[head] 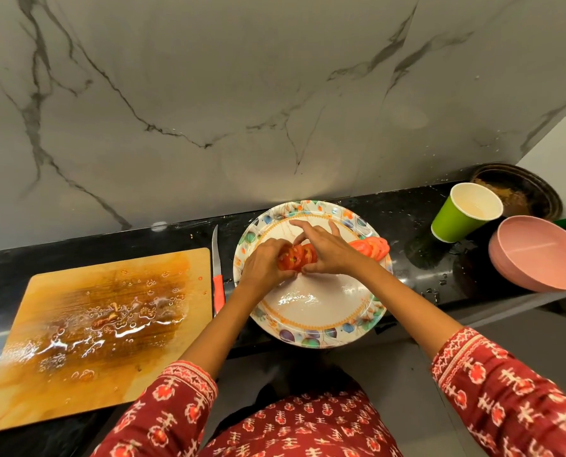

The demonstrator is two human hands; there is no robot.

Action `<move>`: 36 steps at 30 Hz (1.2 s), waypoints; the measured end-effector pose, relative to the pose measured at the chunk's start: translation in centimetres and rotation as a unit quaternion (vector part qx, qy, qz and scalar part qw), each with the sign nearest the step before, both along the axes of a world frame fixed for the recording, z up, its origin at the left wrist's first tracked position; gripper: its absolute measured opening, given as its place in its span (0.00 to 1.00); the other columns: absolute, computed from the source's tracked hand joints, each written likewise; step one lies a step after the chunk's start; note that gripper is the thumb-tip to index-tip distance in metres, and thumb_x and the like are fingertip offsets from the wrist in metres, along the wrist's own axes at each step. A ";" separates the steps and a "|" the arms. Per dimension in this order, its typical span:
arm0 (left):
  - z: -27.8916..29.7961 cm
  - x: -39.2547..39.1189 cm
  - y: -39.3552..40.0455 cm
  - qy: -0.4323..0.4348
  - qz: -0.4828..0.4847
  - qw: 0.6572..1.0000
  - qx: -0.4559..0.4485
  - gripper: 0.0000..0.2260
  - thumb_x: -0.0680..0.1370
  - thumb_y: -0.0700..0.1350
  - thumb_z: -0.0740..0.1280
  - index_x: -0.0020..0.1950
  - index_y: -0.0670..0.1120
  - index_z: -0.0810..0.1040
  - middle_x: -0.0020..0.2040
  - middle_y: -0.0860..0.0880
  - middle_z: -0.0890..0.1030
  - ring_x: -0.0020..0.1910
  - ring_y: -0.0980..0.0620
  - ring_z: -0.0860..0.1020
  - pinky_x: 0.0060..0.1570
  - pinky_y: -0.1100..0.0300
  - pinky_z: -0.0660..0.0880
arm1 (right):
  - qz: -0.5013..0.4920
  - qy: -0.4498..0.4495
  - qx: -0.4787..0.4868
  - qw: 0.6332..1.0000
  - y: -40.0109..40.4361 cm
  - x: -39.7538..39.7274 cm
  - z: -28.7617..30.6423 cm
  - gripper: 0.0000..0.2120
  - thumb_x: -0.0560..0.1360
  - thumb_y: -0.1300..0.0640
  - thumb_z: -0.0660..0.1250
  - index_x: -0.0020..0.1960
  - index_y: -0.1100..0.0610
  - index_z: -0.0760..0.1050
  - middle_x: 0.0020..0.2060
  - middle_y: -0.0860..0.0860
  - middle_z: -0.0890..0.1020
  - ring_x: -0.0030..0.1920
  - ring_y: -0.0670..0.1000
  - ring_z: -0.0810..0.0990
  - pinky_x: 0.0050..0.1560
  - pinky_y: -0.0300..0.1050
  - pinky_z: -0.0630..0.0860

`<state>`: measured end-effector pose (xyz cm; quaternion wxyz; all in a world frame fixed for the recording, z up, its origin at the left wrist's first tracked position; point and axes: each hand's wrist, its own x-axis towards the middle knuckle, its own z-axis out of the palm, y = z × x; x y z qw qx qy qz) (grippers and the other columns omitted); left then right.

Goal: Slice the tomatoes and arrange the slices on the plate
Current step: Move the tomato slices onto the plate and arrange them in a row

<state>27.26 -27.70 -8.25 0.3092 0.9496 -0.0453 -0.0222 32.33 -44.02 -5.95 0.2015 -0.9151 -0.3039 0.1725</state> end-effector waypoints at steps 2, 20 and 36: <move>-0.2 0.0 0.1 0.004 0.014 1.000 -0.021 0.29 0.66 0.49 0.76 0.64 0.44 0.71 0.59 0.45 0.76 0.56 0.47 0.75 0.53 0.58 0.73 | -0.001 0.002 -0.006 1.000 0.1 -0.1 -0.1 0.43 0.70 0.53 0.72 0.75 0.51 0.48 0.63 0.52 0.74 0.69 0.53 0.66 0.73 0.59 0.43; -0.6 0.5 -0.3 0.018 0.013 0.999 0.046 0.32 0.68 0.52 0.74 0.68 0.46 0.67 0.63 0.45 0.74 0.61 0.47 0.72 0.56 0.55 0.71 | 0.002 -0.013 -0.010 1.000 -0.1 0.0 0.0 0.43 0.71 0.52 0.72 0.76 0.53 0.48 0.64 0.52 0.74 0.70 0.54 0.64 0.73 0.61 0.42; -1.3 0.9 -0.5 0.026 -0.019 0.999 0.027 0.35 0.70 0.51 0.73 0.73 0.48 0.61 0.67 0.45 0.70 0.64 0.47 0.68 0.62 0.54 0.66 | -0.031 -0.030 0.041 0.998 -2.5 -0.3 0.3 0.43 0.70 0.54 0.73 0.76 0.53 0.49 0.60 0.51 0.77 0.69 0.53 0.67 0.73 0.60 0.45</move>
